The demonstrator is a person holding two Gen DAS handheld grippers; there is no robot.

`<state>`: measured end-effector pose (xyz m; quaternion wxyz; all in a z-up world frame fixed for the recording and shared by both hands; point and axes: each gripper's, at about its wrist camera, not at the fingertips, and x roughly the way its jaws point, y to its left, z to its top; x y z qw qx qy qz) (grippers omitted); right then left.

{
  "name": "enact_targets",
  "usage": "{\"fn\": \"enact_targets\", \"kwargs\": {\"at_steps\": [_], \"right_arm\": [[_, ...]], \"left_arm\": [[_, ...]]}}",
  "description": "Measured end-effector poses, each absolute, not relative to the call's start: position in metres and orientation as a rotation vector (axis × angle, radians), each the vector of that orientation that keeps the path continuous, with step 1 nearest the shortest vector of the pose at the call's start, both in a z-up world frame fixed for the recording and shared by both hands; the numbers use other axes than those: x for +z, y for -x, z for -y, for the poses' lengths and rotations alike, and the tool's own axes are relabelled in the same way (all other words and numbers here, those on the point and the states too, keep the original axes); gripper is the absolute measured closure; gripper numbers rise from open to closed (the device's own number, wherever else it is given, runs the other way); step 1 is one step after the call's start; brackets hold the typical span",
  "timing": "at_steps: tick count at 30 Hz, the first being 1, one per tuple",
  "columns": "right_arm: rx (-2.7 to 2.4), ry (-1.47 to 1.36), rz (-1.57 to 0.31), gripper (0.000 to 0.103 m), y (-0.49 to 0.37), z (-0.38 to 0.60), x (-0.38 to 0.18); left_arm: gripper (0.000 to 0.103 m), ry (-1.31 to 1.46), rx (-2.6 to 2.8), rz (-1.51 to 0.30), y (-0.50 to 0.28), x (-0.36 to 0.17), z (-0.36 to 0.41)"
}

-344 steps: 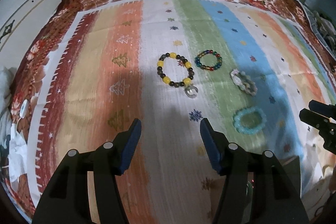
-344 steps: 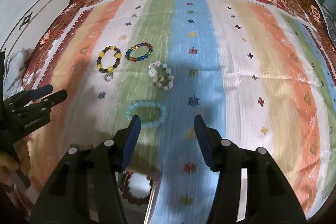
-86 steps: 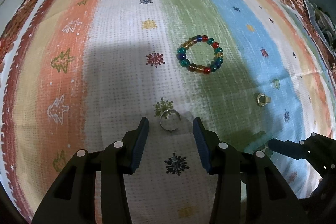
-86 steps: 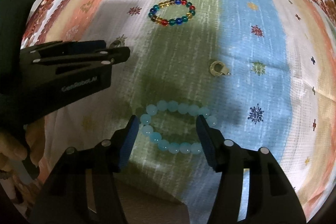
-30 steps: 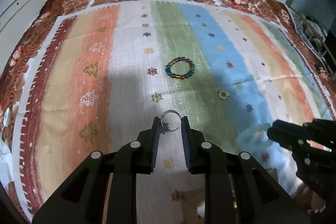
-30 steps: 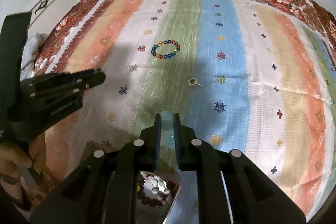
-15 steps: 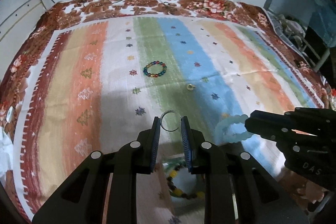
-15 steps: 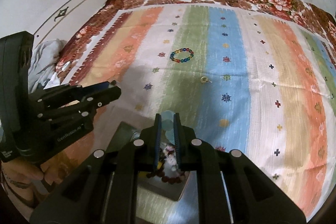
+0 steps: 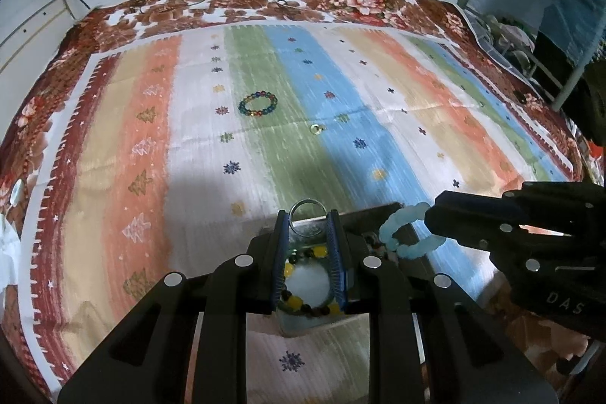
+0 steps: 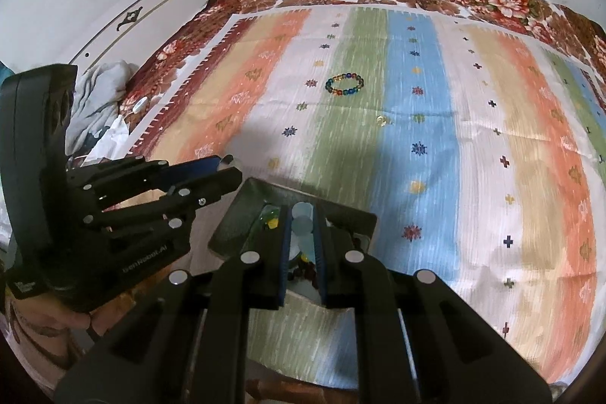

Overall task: Organize jewelry
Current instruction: 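Carry the ring in left tool while right tool carries the aqua bracelet to the tin, then open left tool over the tin while right tool releases the aqua bracelet into it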

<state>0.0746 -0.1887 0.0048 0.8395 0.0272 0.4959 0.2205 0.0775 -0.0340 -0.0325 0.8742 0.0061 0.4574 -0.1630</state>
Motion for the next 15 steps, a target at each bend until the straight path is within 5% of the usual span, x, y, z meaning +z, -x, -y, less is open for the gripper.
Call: {"fn": "enact_targets", "kwargs": {"at_steps": [10,15], "right_arm": [[0.452,-0.125,-1.066,0.089,-0.080,0.200,-0.001],[0.430,-0.137,-1.058,0.077,-0.083,0.206,0.001]], "left_arm": [[0.081,-0.020,-0.345,-0.975,-0.076,-0.038,0.036],[0.072,-0.028,-0.344,-0.978,-0.077,-0.039,0.036]]}}
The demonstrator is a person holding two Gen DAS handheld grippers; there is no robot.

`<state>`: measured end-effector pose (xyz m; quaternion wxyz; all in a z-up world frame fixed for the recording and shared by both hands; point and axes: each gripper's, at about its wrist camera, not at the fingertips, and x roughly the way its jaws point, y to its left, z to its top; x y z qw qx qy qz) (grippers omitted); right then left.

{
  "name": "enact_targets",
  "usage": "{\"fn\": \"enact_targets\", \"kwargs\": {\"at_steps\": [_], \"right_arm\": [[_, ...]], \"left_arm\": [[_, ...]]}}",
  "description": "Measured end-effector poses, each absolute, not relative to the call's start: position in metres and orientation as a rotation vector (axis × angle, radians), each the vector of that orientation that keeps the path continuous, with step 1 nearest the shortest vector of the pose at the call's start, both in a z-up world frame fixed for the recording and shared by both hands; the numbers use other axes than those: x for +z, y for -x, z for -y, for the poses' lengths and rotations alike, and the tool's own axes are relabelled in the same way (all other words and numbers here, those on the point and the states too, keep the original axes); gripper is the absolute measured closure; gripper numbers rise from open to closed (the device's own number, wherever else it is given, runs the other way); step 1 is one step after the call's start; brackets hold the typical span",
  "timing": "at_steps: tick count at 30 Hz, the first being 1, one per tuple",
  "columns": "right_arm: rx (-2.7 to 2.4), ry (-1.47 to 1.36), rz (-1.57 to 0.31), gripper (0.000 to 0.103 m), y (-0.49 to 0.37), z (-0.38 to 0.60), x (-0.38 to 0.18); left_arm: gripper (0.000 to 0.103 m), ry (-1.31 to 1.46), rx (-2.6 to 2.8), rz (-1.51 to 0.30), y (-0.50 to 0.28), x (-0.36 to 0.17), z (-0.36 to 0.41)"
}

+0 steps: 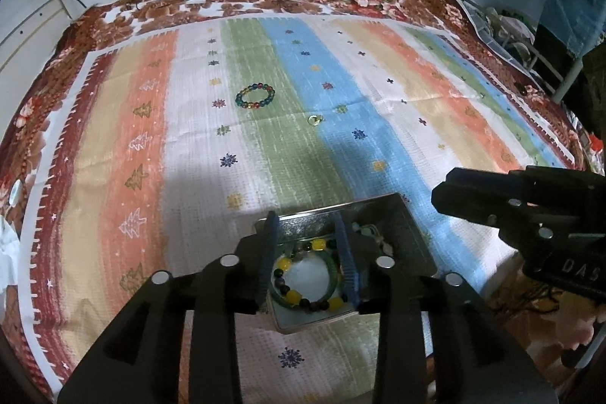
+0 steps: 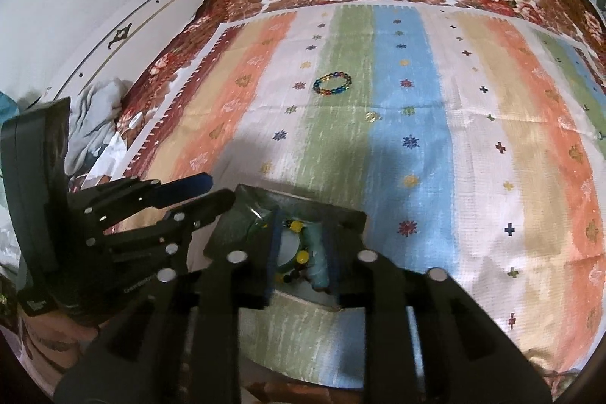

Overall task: Organize jewelry
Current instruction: 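Open left tool over the tin while right tool releases the aqua bracelet into it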

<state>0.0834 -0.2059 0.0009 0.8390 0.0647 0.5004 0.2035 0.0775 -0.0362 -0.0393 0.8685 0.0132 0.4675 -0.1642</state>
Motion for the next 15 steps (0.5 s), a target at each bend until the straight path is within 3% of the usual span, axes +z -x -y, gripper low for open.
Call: {"fn": "enact_targets", "kwargs": {"at_steps": [15], "right_arm": [[0.314,-0.064,-1.070,0.059,-0.117,0.210,-0.013]], "left_arm": [[0.063,-0.011,-0.223,-1.008,-0.120,-0.049,0.008]]}}
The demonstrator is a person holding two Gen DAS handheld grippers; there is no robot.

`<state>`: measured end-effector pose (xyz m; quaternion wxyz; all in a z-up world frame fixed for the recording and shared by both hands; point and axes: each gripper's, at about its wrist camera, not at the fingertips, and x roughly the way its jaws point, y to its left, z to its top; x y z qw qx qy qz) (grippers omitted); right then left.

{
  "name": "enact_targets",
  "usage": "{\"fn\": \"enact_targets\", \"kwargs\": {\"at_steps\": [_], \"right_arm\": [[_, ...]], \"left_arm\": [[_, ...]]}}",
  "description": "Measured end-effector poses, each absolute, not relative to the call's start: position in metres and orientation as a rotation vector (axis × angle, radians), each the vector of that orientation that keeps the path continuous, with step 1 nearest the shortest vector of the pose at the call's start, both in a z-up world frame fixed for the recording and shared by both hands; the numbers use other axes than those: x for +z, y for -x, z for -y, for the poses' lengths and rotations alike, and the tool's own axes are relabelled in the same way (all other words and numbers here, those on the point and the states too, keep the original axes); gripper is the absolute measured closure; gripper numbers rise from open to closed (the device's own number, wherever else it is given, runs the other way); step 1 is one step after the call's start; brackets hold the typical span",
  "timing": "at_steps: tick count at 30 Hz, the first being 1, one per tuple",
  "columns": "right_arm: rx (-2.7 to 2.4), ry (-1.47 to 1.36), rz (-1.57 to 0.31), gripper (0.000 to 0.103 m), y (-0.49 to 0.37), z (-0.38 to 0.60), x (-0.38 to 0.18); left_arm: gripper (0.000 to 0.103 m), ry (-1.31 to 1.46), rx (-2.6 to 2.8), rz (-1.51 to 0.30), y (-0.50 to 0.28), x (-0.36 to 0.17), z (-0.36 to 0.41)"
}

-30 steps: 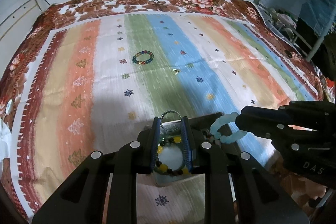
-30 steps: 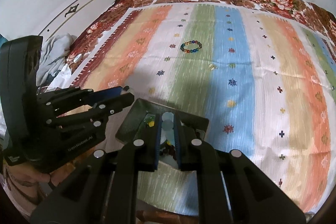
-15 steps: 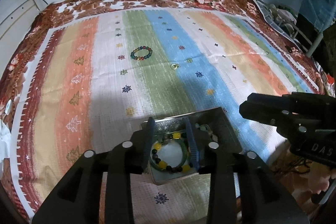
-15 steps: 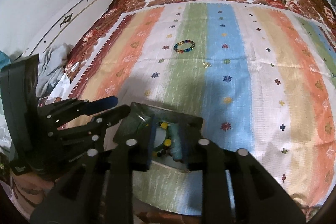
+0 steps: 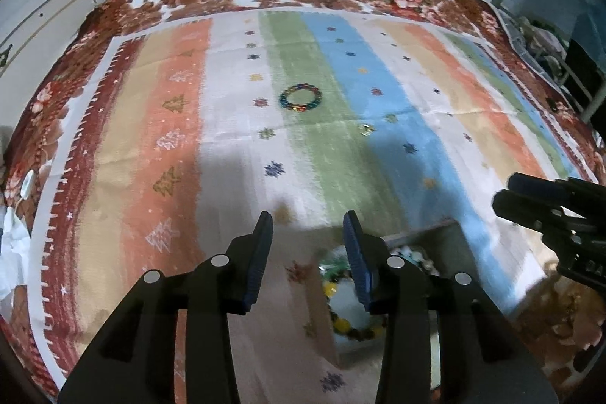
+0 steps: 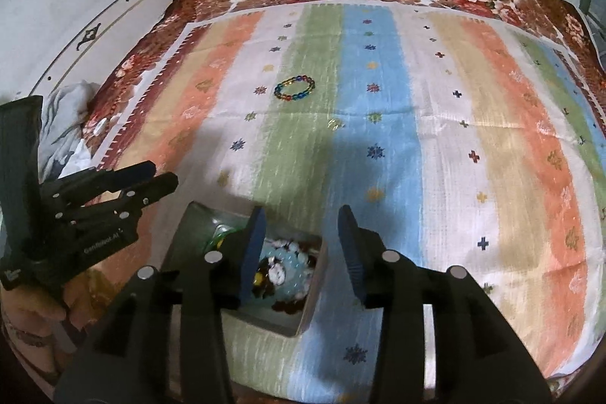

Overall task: Organize jewelry
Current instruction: 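Open left tool over the tin while right tool releases the aqua bracelet into it, then move left tool to the multicolour bead bracelet while right tool moves to the gold earring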

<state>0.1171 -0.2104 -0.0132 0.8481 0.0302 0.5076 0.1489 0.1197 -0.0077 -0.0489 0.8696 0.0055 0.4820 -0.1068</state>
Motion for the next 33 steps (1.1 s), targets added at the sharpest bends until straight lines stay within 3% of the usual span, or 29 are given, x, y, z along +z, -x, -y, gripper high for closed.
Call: {"fn": "enact_targets", "kwargs": {"at_steps": [8,11,33], "right_arm": [[0.273,-0.071,-1.095,0.056,-0.146,0.211,-0.028],[0.283,-0.064,-1.107,0.054,-0.156,0.208,-0.032],[0.230,-0.075,-1.180,0.051,-0.240,0.207,-0.077]], "left_arm": [[0.060,0.017,-0.174,-1.041,-0.159,-0.063,-0.001],[0.055,-0.005,-0.179,-1.038,-0.168,-0.065,0.004],[0.052,-0.025,-0.134,-1.076,-0.259,-0.097,0.009]]}}
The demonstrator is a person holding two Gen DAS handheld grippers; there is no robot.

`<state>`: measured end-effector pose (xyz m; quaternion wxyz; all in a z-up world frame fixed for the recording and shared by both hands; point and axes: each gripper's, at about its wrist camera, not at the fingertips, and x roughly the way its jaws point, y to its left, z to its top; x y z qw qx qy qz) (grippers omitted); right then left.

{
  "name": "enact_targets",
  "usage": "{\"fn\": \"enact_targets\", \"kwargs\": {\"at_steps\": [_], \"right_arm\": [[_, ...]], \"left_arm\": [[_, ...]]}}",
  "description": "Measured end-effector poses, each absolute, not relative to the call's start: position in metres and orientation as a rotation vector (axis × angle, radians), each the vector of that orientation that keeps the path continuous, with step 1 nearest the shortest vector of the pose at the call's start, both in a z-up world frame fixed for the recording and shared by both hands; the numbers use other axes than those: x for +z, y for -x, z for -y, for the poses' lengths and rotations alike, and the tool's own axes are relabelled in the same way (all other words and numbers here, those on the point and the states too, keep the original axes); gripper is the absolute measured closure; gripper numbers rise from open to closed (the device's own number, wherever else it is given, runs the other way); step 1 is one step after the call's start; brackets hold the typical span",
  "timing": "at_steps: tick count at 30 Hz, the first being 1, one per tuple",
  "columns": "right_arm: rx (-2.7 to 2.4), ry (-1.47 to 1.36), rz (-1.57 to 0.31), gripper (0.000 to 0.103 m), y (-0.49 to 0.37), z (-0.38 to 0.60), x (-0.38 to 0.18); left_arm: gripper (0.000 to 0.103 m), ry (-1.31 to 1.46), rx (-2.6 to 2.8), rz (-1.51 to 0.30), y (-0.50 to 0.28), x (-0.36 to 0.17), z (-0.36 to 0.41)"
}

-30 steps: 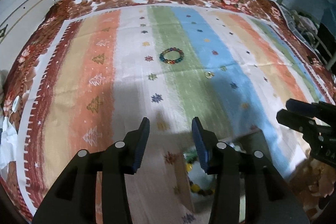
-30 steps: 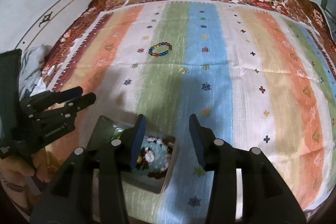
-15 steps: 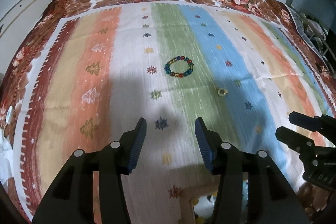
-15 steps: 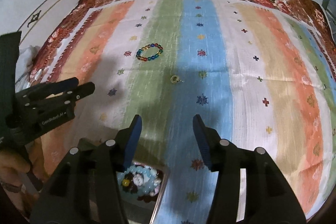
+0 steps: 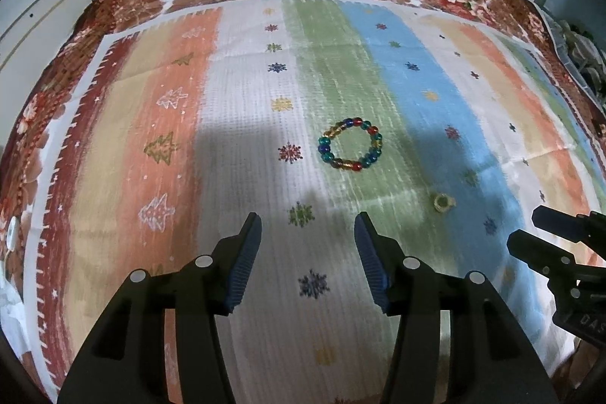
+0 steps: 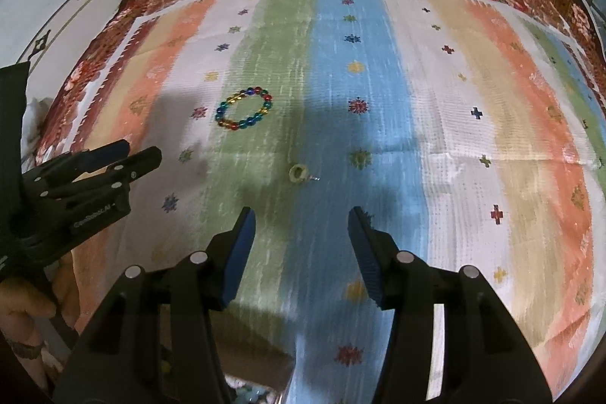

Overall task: Organize jewelry
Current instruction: 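Move left tool to the multicolour bead bracelet while right tool moves to the gold earring, then close left tool on the bead bracelet while right tool grasps the gold earring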

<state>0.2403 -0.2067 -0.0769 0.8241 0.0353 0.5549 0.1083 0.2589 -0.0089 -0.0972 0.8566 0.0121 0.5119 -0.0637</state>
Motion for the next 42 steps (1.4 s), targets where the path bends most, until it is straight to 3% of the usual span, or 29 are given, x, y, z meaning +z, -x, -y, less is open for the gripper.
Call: {"fn": "enact_targets", "kwargs": {"at_steps": [24,42], "right_arm": [[0.253,-0.016,-1.284,0.045,-0.302,0.186,-0.128],[0.232,0.045,-1.309,0.047,-0.305,0.178,-0.146]], "left_arm": [[0.050,0.053,-0.156,-1.172,-0.348,-0.143,0.018],[0.051,-0.055,-0.165,-1.176,-0.351,-0.157,0.029]]}}
